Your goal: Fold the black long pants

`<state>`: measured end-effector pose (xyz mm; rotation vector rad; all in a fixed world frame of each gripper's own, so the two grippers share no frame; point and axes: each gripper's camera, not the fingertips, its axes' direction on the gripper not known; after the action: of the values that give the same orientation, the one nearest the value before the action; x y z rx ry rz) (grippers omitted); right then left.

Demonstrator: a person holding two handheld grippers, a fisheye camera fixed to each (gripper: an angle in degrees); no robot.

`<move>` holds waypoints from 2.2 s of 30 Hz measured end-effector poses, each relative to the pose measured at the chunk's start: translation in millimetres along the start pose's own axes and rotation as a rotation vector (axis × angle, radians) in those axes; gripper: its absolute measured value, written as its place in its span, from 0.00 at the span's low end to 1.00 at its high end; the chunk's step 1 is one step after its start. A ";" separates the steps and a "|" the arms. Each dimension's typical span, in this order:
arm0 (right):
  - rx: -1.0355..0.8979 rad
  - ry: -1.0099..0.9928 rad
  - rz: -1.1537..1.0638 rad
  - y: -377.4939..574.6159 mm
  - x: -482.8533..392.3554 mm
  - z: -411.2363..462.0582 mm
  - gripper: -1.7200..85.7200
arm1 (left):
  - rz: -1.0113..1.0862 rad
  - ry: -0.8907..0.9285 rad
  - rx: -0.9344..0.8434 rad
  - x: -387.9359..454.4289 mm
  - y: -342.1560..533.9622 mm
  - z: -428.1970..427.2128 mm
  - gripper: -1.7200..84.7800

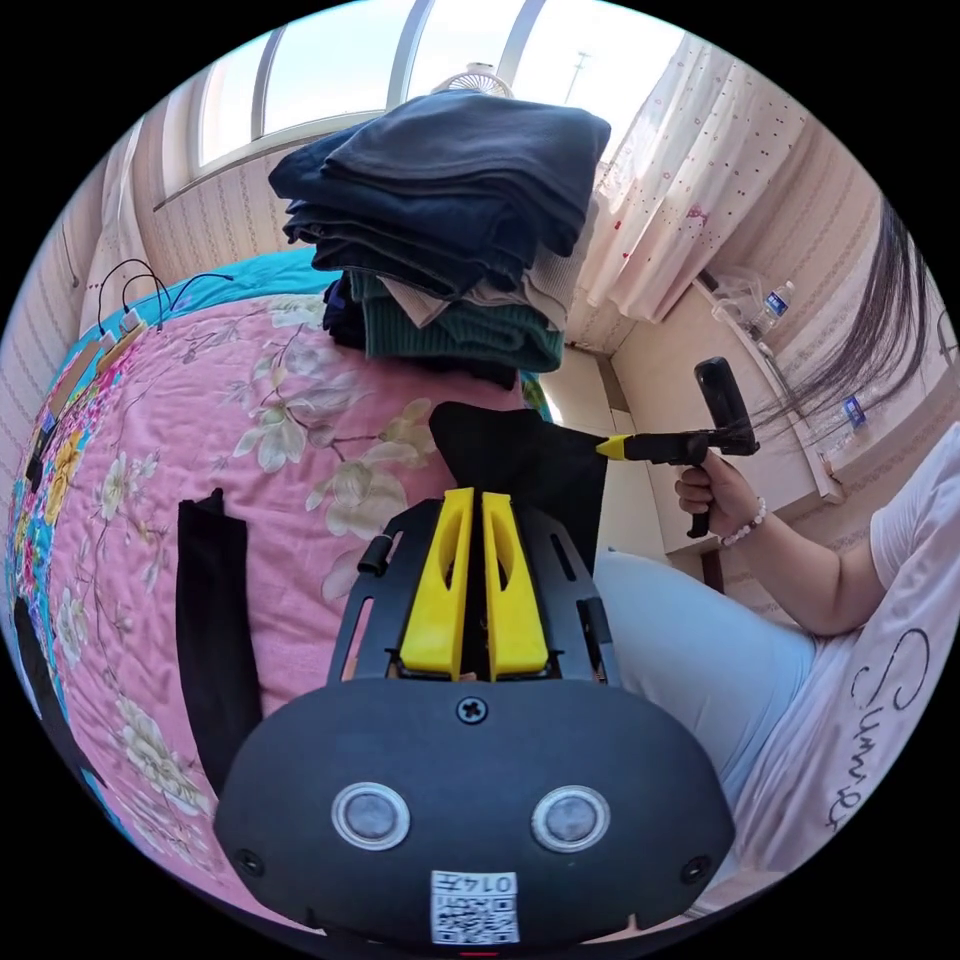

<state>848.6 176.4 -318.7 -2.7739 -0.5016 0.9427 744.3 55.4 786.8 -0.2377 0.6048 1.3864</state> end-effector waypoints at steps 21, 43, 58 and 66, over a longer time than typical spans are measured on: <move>-0.027 -0.033 0.043 -6.3 35.4 20.7 0.03 | 0.046 -0.199 -0.126 2.8 -46.9 96.4 0.05; -0.030 -0.009 -0.099 -74.4 28.2 54.7 0.10 | 0.001 -0.082 0.018 -27.6 -11.8 36.6 0.01; -0.181 -0.032 -0.249 -117.6 7.6 51.8 0.03 | 0.080 -0.148 0.154 -6.7 1.5 -17.8 0.01; -0.059 0.054 0.068 -72.4 32.6 -8.3 0.02 | -0.119 -0.083 0.200 -44.0 -31.7 -8.6 0.01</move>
<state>859.2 255.1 -311.3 -2.8774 -0.4359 0.8774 769.8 7.9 797.0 -0.0539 0.6448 1.2063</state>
